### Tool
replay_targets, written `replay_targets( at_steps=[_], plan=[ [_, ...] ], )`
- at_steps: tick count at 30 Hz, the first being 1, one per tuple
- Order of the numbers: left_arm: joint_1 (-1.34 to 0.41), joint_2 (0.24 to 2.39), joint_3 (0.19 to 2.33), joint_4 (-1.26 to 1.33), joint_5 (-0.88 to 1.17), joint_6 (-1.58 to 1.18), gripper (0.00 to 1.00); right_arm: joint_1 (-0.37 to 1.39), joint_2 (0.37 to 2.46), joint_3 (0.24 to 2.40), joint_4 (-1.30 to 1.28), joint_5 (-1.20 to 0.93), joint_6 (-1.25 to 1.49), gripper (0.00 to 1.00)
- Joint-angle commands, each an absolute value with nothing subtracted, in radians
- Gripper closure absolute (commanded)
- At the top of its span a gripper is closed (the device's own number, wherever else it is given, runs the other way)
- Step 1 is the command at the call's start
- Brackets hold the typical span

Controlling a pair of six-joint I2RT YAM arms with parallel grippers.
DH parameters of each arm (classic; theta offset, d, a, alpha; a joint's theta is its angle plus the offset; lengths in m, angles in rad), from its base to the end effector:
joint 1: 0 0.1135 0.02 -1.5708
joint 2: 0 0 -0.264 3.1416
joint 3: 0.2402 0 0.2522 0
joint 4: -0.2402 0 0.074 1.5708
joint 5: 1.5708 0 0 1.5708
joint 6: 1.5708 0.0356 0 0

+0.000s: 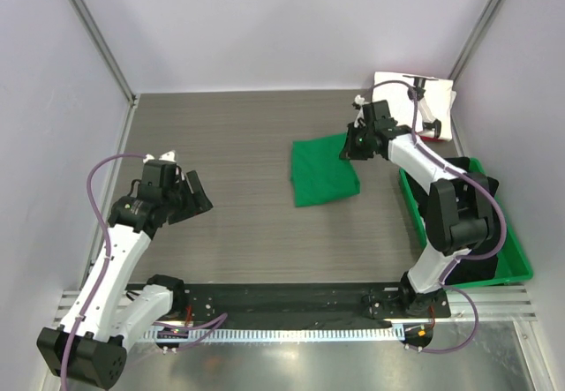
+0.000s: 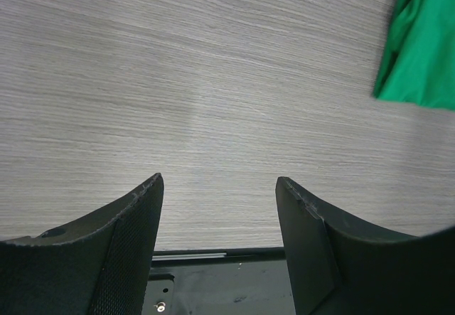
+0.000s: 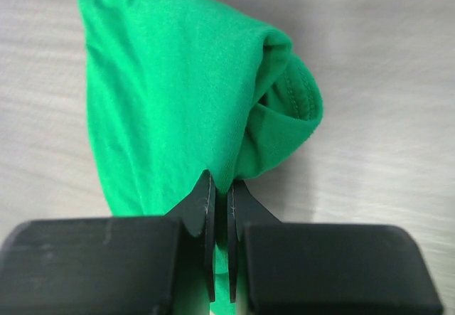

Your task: Fold and stack the t-shirts

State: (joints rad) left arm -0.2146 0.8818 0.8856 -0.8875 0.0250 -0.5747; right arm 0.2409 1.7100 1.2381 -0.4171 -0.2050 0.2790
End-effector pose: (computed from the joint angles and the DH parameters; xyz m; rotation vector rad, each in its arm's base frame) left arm 0.1624 -0.0363 0.2935 -0.4351 2.4530 -0.3714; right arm 0.3583 0.0955 0.2325 -0.0434 2.4941 0.4751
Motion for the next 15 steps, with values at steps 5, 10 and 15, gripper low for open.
replay_targets(
  at_steps=[5,10,15],
  plan=[
    [-0.210,0.876,0.881,-0.854,0.008,-0.583,0.35,0.184,1.672,1.443,-0.453,-0.051,0.030,0.99],
    [-0.209,0.897,0.881,-0.856,0.009,-0.583,0.35,0.157,1.738,1.632,-0.491,-0.005,-0.044,0.99],
    [-0.209,0.916,0.879,-0.857,0.011,-0.584,0.35,0.115,1.818,1.793,-0.512,-0.026,-0.067,0.99]
  ],
)
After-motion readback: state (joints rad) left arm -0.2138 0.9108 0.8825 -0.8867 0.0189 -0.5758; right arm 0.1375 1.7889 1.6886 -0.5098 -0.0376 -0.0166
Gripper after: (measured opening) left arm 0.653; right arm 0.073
